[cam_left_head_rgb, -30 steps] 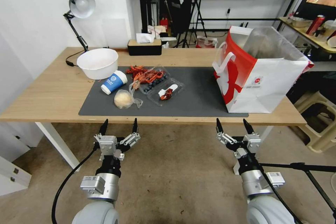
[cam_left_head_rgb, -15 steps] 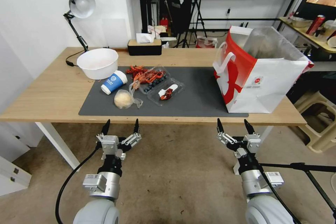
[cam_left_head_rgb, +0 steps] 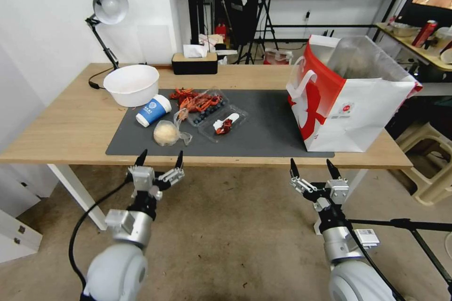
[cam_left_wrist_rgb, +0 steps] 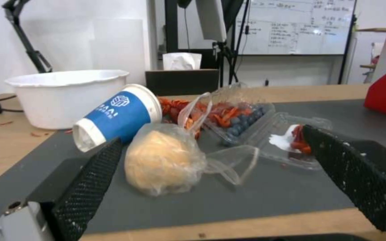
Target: Pick up the trash from the table and place it into the takeout bag.
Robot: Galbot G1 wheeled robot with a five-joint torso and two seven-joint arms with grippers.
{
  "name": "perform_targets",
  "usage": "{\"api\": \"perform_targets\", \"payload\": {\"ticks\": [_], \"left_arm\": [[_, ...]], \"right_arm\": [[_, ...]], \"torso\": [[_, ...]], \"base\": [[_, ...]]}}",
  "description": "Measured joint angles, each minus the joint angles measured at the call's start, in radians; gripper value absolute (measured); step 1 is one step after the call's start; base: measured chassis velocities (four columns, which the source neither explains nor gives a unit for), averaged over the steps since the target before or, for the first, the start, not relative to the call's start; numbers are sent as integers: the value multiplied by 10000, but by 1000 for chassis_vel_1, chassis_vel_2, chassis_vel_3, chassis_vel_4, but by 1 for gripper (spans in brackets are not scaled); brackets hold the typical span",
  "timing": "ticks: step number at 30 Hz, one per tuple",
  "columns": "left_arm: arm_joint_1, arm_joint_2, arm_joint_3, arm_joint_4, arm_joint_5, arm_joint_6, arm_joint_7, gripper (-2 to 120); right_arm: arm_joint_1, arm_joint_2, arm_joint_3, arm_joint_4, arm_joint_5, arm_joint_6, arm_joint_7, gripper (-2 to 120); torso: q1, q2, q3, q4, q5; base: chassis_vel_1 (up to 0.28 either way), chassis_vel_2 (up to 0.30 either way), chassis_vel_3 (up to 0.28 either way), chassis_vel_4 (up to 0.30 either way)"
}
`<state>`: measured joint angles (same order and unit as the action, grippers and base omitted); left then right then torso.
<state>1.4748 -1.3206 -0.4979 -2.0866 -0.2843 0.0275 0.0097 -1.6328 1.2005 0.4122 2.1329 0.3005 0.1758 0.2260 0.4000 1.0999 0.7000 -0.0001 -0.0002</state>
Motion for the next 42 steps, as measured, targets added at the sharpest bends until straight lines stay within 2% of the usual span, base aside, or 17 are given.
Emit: {"api": "perform_targets", "payload": {"ticks": [2,6,13,17,20,25,32,36,37,38,40,42], "left_arm": [[-557,488,80,481,-354,53,7,100],[-981,902,171,779,-732,279,14,100],[-2129,1955,561,1555,-2154,1346,-269,100],[-2454,2216,726,1798,-2549,1560,-384,100],[-3081,2543,1026,2287,-3121,1878,-561,100],[-3487,2633,1167,2626,-3255,1982,-594,100],[-4205,2894,1481,3180,-3624,2566,-748,99],[-4280,3028,1522,3185,-3759,3020,-755,91],[-4281,3075,1540,3181,-3784,3142,-756,84],[-4281,3075,1540,3181,-3784,3142,-756,84],[-4279,3115,1565,3180,-3788,3256,-757,74],[-4273,3119,1569,3180,-3788,3275,-757,71]], "right_arm": [[-12,39,62,-13,-35,-14,0,100],[-12,87,119,-16,-71,-36,-1,100],[44,192,211,-33,-153,-93,-1,100],[63,212,231,-64,-157,-94,-1,100],[109,244,270,-130,-157,-95,-1,100],[135,261,299,-173,-157,-95,-1,100],[210,277,321,-232,-157,-95,6,100],[253,280,326,-267,-158,-95,27,100],[271,279,326,-288,-158,-96,34,100],[271,279,326,-288,-158,-96,34,100],[303,279,317,-329,-157,-96,42,100],[317,284,306,-347,-157,-96,48,100]], "torso": [[0,0,0,0,-2],[1,-1,0,0,1],[0,0,0,1,0],[0,0,0,0,2],[0,0,1,1,0],[0,0,1,0,2],[1,0,1,0,1],[0,0,0,0,2],[1,0,0,1,1],[1,0,0,1,1],[0,0,0,1,2],[1,0,0,1,2]], "base": [[0,0,0,0],[0,0,0,0],[0,0,0,0],[0,0,0,0],[0,0,0,0],[0,0,0,0],[0,0,0,0],[0,0,0,0],[0,0,0,0],[0,0,0,0],[0,0,0,0],[0,0,0,0]]}}
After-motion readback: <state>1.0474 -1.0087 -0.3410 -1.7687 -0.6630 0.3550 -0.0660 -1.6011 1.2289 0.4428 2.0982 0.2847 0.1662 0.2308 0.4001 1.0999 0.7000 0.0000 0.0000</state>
